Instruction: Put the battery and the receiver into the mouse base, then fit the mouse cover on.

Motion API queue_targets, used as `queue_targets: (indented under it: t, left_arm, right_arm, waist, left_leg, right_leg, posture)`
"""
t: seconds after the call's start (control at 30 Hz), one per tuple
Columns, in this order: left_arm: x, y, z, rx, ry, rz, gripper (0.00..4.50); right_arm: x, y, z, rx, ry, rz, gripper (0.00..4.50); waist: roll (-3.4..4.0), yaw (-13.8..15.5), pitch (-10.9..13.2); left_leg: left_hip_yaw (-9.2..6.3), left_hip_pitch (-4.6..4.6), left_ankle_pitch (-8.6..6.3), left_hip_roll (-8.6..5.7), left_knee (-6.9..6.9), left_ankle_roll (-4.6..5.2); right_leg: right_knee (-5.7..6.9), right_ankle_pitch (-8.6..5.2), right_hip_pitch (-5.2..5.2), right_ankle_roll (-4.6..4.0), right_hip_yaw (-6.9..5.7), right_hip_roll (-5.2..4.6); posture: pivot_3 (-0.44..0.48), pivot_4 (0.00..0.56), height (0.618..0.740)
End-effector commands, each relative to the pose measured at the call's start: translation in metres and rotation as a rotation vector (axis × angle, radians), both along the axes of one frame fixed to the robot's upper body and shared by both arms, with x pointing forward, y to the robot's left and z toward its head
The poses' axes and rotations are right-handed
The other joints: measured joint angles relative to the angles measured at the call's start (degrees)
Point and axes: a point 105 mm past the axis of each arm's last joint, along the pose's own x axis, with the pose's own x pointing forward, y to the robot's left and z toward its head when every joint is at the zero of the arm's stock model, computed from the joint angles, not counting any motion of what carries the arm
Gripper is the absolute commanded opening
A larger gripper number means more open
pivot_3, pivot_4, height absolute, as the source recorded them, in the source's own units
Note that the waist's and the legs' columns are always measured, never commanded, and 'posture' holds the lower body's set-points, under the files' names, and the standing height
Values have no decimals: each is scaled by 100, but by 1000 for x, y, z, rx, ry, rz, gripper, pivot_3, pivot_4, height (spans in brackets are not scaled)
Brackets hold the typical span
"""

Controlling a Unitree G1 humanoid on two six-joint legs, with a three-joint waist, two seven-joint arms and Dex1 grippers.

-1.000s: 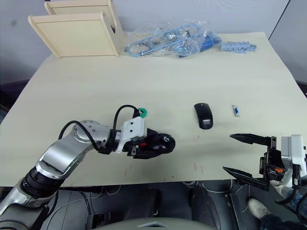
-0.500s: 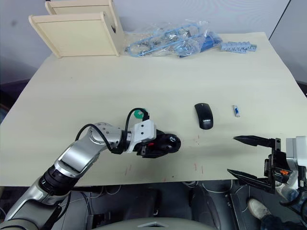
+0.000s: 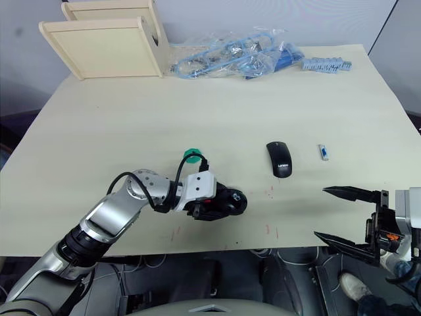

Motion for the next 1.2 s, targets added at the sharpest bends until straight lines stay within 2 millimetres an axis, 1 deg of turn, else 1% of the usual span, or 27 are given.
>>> queue_targets:
  t: [0.03, 0.1, 0.33, 0.47, 0.57, 0.6, 0.63, 0.7, 0.8, 0.93, 1.07, 1.1, 1.13, 1.17, 1.2]
  left_arm:
    - [-3, 3, -6, 18, 15, 1, 2927]
    - [-3, 3, -6, 17, 16, 2, 2927]
    - [-3, 3, -6, 13, 16, 8, 2927]
    - [-3, 2, -6, 5, 17, 14, 2927]
    - [-2, 1, -6, 3, 17, 16, 2927]
    - [-2, 1, -6, 2, 17, 18, 2927]
    - [-2, 1, -6, 0, 17, 20, 2927]
    - [-1, 1, -6, -2, 18, 22, 2927]
    - [-1, 0, -7, -7, 18, 26, 2927]
    - [-2, -1, -8, -7, 18, 28, 2927]
    - [-2, 0, -7, -9, 18, 33, 2927]
    - [-3, -1, -7, -11, 19, 34, 2927]
    - [-3, -1, -7, -12, 19, 36, 2927]
    - [-3, -1, -7, -12, 20, 37, 2927]
    - [-3, 0, -7, -13, 21, 38, 2927]
  right_arm:
    - [0, 1, 9, 5, -36, -26, 4500]
    - [3, 2, 8, 8, -28, -56, 4500]
    - [38, -5, -1, -24, 23, -313, 4500]
    - [64, -18, -11, -108, 66, -524, 4500]
    - [75, -26, -19, -160, 115, -635, 4500]
    - [80, -25, -20, -139, 129, -636, 4500]
    - [93, -30, -22, -127, 120, -703, 4500]
    - [110, -34, -27, -99, 127, -780, 4500]
    - [127, -35, -37, -56, 161, -863, 4500]
    - [144, -36, -48, -55, 175, -938, 4500]
    - [155, -39, -57, -41, 192, -1009, 4500]
    - [158, -38, -59, -27, 197, -1020, 4252]
    - [160, -37, -60, -15, 199, -1027, 3898]
    - [161, -35, -60, -11, 199, -1027, 3714]
    - [162, -34, -61, -16, 199, -1027, 3253]
  waist:
    - [0, -1, 0]
    - [2, -2, -1]
    - [4, -2, -3]
    - [7, -9, -5]
    - [7, 0, -5]
    - [7, 0, -5]
    - [4, 0, -6]
    - [9, -25, -11]
    - [14, 2, -13]
    - [17, 7, -13]
    - [28, -9, -19]
    - [28, -10, -19]
    - [28, -13, -19]
    - [30, -14, -19]
    - [30, -12, -19]
  left_leg:
    - [0, 0, 0, 0, 0, 0]
    - [0, 1, 0, 0, 0, 0]
    - [0, 1, 0, 0, 0, 0]
    - [2, 2, 0, 0, 0, 0]
    - [0, -1, 0, -1, -1, 0]
    - [0, -1, 0, -1, -1, 0]
    - [0, -2, 0, -2, -1, 0]
    - [4, 3, 0, 0, -1, 0]
    - [3, -1, 1, -2, -2, 0]
    - [-1, -6, 1, -6, -2, 0]
    - [1, -1, 1, -5, -2, 1]
    - [0, -3, 1, -5, -2, 1]
    - [-1, -4, 1, -4, -2, 1]
    - [1, -4, 1, -4, -2, 1]
    - [3, -3, 1, -5, -2, 1]
  right_leg:
    - [0, 0, 0, 0, 0, 0]
    - [0, 0, 1, 0, 0, 0]
    - [0, 0, 1, 0, 1, 0]
    - [0, 0, 1, 0, 3, 0]
    - [0, 0, 0, -1, 1, 0]
    - [-1, 0, 0, -1, 1, 0]
    - [-1, 0, 0, 0, 1, -1]
    - [-2, 0, 1, 0, 4, 1]
    - [-1, 0, -1, 0, 3, 0]
    - [-3, 0, -2, 0, 0, -4]
    - [0, 0, -2, 0, 1, -2]
    - [0, 0, -2, 0, 1, -2]
    - [-1, 0, -3, 0, 0, -2]
    - [-1, 0, -3, 0, 1, -2]
    - [0, 1, -3, 1, 3, -3]
  posture:
    - [0, 150, 740]
    - [0, 150, 740]
    - [0, 150, 740]
    - [0, 150, 740]
    - [0, 150, 740]
    - [0, 150, 740]
    - [0, 150, 740]
    - [0, 150, 740]
    - [0, 150, 740]
    - [0, 150, 740]
    - [0, 150, 740]
    - [0, 150, 740]
    - [0, 150, 740]
    - [0, 150, 740]
    - [0, 150, 740]
